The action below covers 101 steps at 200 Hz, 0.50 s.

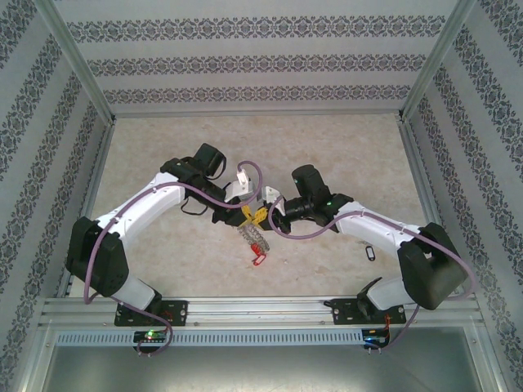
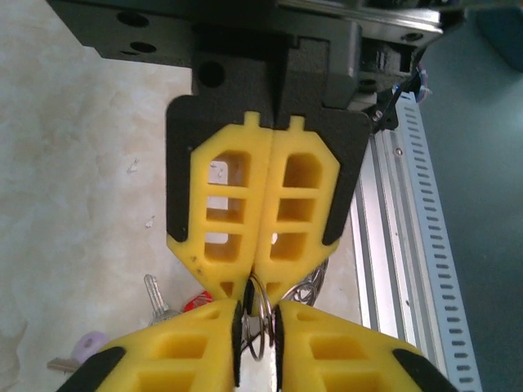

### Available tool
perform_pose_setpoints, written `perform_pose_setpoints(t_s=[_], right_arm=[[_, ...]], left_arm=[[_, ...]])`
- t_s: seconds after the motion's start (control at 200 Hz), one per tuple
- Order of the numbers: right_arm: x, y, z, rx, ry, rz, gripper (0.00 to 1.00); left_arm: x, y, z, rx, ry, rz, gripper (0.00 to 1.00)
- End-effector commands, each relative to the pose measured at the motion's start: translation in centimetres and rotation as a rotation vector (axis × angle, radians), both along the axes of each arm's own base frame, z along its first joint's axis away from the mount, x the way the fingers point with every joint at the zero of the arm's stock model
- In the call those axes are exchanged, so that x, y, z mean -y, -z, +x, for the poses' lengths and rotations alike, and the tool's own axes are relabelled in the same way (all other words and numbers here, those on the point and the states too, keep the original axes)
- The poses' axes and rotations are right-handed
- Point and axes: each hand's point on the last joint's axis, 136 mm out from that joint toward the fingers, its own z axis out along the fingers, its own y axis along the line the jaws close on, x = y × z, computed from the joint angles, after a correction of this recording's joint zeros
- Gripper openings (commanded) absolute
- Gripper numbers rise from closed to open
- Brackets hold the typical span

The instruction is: Put the keys on the keyring

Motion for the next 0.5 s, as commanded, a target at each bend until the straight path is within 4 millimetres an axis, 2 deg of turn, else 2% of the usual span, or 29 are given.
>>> perform_pose_setpoints(t_s=[0.0,0.205,0.395,0.5], right_arm=[[-0.66,-1.11,-0.26,0.036,-0.028,0.052,0.0],[-0.81,-1.24,-0.35,0.04,-0.031,0.068,0.0],[-0.95,-1.15,-0.81,0.058,-0.046,0.06,0.0],[-0.73,-0.78,-0.8,0.065,-0.04,0.037,0.0]], left_arm=[[0.41,-0.68,-0.46,0.025,0.007,-0.037,0.22],[0.6,-0.83,-0.58,0.011,0.009,-0.055,0.22],[0.58,-0.97,-0.43,0.031,0.013,-0.051,0.02],[0.49,-1.32,-0.4,0.051,0.023,-0.047,0.0]])
